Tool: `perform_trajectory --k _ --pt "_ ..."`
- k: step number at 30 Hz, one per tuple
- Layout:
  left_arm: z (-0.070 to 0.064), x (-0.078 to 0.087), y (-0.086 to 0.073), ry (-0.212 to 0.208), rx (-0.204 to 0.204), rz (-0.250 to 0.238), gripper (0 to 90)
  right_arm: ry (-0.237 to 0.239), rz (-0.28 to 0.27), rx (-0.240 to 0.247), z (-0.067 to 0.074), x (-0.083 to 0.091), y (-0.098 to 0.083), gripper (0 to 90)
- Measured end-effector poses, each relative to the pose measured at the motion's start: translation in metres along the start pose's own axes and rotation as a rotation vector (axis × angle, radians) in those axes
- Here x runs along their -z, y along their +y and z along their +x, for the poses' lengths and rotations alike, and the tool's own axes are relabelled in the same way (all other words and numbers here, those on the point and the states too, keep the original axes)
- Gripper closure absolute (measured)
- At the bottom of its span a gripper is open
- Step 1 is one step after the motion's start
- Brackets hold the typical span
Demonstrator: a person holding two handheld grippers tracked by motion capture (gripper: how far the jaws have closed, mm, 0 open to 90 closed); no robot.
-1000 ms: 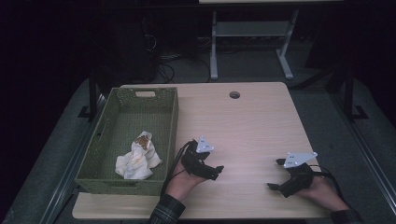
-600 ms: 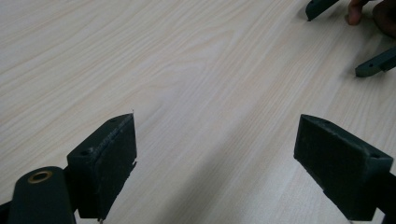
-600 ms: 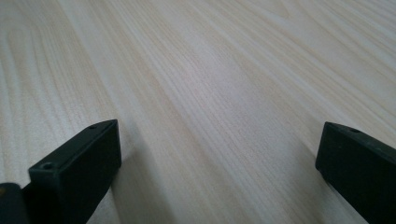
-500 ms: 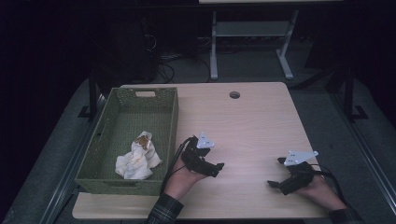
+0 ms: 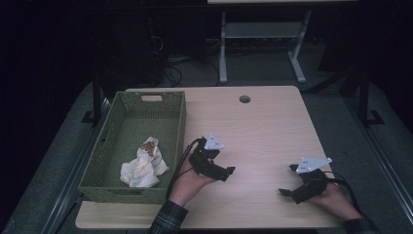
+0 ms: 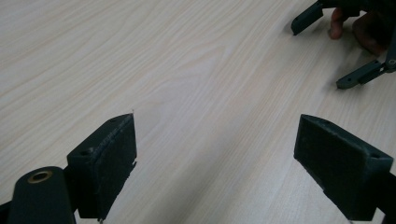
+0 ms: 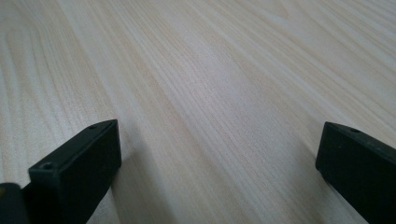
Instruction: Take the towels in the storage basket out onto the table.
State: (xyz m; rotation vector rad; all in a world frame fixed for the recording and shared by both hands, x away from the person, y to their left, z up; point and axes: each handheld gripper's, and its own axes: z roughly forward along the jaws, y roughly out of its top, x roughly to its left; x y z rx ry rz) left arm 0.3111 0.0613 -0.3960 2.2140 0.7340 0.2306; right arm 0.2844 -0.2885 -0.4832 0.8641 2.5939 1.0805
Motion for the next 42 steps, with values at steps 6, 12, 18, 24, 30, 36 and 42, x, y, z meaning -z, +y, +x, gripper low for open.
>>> perform_trajectory --k 6,12,18,24,30,36,42 --pt "0.002 0.005 0.008 -0.021 -0.017 -0.008 12.7 0.000 0.000 -0.001 0.000 0.000 0.000 0.0" --pt "0.008 0.013 0.014 -0.030 -0.013 -0.010 12.6 0.000 -0.001 0.000 0.000 0.000 0.000 0.0" --pt "0.017 0.023 0.021 -0.036 -0.016 -0.004 12.6 0.000 -0.001 0.000 0.000 0.000 0.000 0.0" --pt "0.026 0.032 0.023 -0.026 0.001 -0.006 13.0 0.000 0.000 0.000 0.000 0.000 0.000 0.0" --pt "0.034 0.043 0.021 -0.006 0.001 -0.017 13.0 0.000 0.000 0.000 0.000 0.000 0.000 0.0" --pt "0.043 0.055 0.017 0.011 0.008 -0.032 13.0 0.000 0.000 0.000 0.000 0.000 0.000 0.0" --pt "0.051 0.066 0.013 0.032 0.023 -0.048 13.1 0.000 0.000 0.000 0.000 0.000 0.000 0.0"
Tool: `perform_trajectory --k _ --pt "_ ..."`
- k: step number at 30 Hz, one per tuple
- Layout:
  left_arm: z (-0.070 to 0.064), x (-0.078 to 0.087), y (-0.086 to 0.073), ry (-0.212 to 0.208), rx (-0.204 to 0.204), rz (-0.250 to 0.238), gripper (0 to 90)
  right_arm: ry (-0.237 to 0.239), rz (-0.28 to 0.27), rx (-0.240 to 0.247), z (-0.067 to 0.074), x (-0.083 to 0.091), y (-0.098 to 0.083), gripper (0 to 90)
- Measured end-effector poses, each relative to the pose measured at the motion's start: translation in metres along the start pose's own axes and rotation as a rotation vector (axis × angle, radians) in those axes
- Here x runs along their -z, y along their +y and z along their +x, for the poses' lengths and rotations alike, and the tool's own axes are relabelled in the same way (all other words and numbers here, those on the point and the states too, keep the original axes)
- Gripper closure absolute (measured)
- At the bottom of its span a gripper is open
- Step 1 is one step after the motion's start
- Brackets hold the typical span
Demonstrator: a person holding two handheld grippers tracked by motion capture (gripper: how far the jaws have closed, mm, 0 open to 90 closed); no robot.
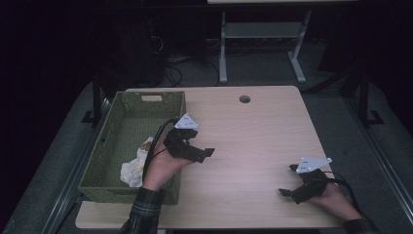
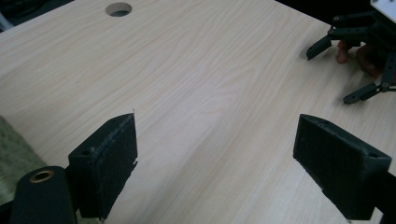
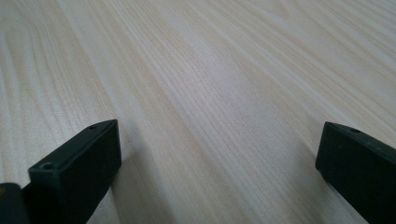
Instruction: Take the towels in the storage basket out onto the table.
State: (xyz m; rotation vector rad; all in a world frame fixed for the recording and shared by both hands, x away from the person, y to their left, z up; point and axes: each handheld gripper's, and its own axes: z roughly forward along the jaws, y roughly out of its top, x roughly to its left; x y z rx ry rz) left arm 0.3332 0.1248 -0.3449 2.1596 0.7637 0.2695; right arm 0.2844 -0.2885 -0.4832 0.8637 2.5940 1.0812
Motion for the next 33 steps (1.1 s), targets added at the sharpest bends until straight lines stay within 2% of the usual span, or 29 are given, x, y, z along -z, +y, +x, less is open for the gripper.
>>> perform_trajectory --k 10,26,33 --pt "0.014 0.020 -0.006 0.044 0.030 -0.018 13.1 0.000 0.000 0.000 0.000 0.000 0.000 0.0" --pt "0.040 0.042 -0.024 0.121 0.059 -0.002 13.5 0.000 0.000 -0.001 0.000 0.000 0.000 0.0" --pt "0.051 0.050 -0.034 0.152 0.088 -0.002 13.5 0.000 0.000 0.000 0.000 0.000 0.000 0.0"
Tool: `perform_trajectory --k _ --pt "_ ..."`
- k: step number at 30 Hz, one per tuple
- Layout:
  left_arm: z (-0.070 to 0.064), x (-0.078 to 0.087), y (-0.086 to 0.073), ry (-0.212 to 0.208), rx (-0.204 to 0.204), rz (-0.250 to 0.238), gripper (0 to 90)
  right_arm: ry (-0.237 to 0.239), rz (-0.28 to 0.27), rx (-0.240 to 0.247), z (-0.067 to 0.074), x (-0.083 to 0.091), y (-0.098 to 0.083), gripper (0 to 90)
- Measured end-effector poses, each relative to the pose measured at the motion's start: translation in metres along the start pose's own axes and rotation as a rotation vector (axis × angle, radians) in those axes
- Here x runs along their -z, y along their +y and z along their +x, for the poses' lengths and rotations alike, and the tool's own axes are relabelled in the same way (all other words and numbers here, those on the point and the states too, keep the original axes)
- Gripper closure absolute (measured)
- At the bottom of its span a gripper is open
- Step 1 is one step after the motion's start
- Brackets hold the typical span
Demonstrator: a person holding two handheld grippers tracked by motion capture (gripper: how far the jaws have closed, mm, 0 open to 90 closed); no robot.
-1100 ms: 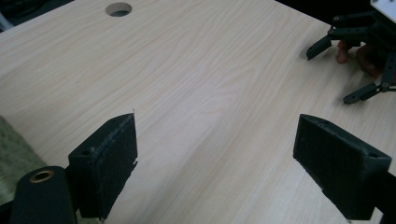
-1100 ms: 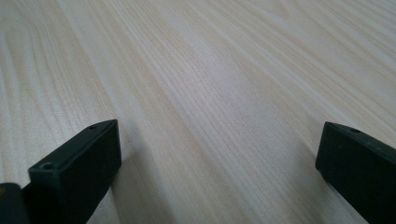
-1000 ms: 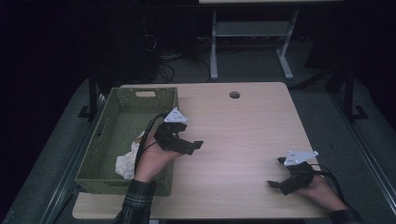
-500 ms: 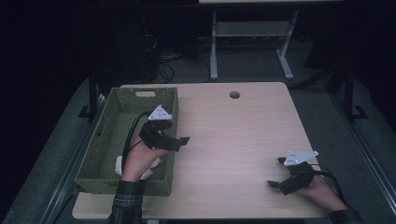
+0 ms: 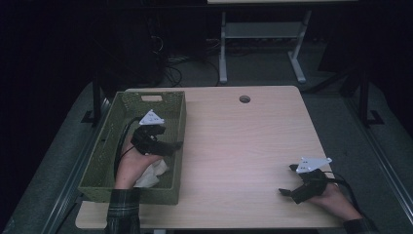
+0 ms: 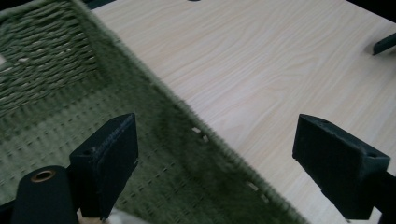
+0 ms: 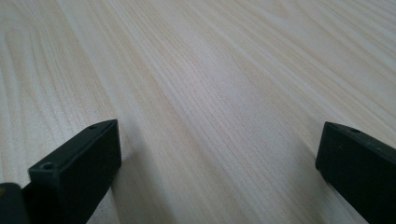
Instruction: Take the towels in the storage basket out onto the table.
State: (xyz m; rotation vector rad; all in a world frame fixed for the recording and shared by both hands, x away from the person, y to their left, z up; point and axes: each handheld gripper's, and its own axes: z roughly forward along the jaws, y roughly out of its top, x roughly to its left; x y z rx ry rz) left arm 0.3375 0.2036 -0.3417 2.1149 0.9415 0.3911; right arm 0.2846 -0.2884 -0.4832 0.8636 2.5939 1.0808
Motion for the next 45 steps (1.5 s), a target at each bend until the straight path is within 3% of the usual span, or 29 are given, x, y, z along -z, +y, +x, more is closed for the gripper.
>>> perform_trajectory --k 13,20,25,45 --pt "0.028 0.012 -0.023 0.094 0.046 0.031 13.6 0.000 0.001 -0.001 0.000 0.000 0.000 0.0" --pt "0.036 0.012 -0.036 0.125 0.056 0.092 13.8 0.000 0.001 -0.001 0.000 0.000 0.000 0.0" --pt "0.040 0.010 -0.044 0.151 0.054 0.165 13.8 0.000 0.001 -0.001 0.000 0.000 0.000 0.0" --pt "0.053 -0.021 -0.075 0.125 0.131 0.396 13.6 0.000 0.001 -0.001 0.000 0.000 0.000 0.0"
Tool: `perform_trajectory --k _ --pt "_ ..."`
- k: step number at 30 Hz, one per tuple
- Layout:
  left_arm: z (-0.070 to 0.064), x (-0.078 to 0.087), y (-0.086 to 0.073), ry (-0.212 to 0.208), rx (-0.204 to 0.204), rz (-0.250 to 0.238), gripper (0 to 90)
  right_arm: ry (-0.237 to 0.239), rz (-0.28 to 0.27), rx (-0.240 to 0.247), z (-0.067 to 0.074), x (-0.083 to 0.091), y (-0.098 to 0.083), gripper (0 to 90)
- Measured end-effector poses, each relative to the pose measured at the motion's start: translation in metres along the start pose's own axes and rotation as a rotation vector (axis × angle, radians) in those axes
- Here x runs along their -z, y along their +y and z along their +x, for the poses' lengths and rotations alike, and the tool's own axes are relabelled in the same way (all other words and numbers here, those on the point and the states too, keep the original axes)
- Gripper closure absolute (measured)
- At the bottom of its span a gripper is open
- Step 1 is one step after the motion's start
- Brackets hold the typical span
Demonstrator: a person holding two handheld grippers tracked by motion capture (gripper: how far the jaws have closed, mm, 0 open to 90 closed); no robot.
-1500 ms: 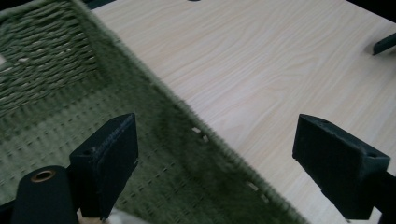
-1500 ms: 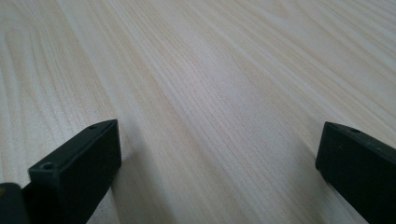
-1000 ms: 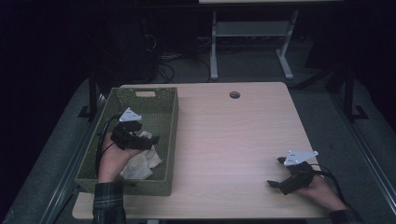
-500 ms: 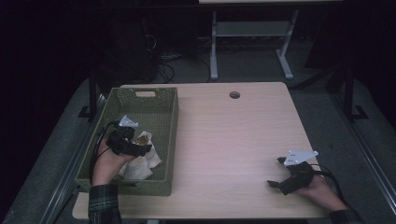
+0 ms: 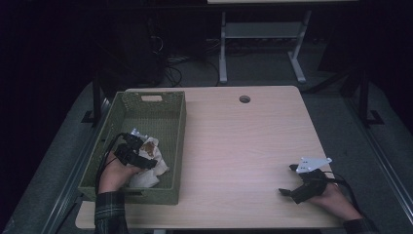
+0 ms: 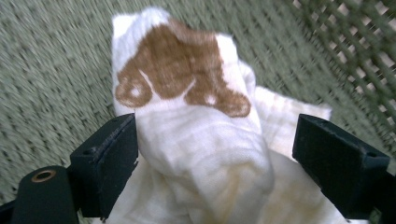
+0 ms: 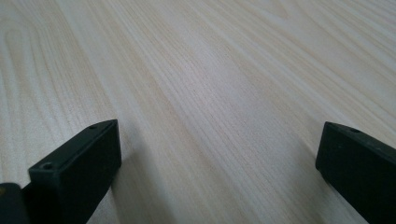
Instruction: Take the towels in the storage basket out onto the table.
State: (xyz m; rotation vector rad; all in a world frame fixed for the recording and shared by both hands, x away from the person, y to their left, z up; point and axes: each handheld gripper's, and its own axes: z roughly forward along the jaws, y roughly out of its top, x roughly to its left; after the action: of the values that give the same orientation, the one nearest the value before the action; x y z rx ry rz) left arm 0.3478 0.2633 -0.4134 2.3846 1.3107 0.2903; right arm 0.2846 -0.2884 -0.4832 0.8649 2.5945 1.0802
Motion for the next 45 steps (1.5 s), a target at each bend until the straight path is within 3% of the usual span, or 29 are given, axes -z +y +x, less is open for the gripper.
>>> perform_trajectory --k 10,15,28,31,34,38,45 --pt "-0.001 -0.017 0.000 0.043 -0.008 0.131 13.7 0.000 0.000 0.000 0.000 0.000 0.000 0.0" --pt "-0.002 -0.023 0.000 0.029 -0.010 0.184 13.7 0.000 0.000 0.000 0.000 0.000 0.000 0.0" --pt "0.001 -0.025 -0.001 0.003 0.023 0.200 15.8 -0.002 -0.001 -0.001 0.000 0.000 0.000 0.0" --pt "0.000 -0.022 0.000 -0.031 0.022 0.200 29.9 -0.002 -0.001 -0.001 0.000 0.000 0.000 0.0" --pt "-0.001 -0.020 0.000 -0.013 0.024 0.203 37.9 -0.002 -0.001 -0.001 0.000 0.000 0.000 0.0" --pt "-0.001 -0.018 0.001 -0.030 0.020 0.196 56.2 -0.002 -0.001 -0.001 0.000 0.000 0.000 0.0" --pt "-0.001 -0.014 0.002 -0.043 0.041 0.180 69.1 -0.002 -0.001 -0.001 0.000 0.000 0.000 0.0"
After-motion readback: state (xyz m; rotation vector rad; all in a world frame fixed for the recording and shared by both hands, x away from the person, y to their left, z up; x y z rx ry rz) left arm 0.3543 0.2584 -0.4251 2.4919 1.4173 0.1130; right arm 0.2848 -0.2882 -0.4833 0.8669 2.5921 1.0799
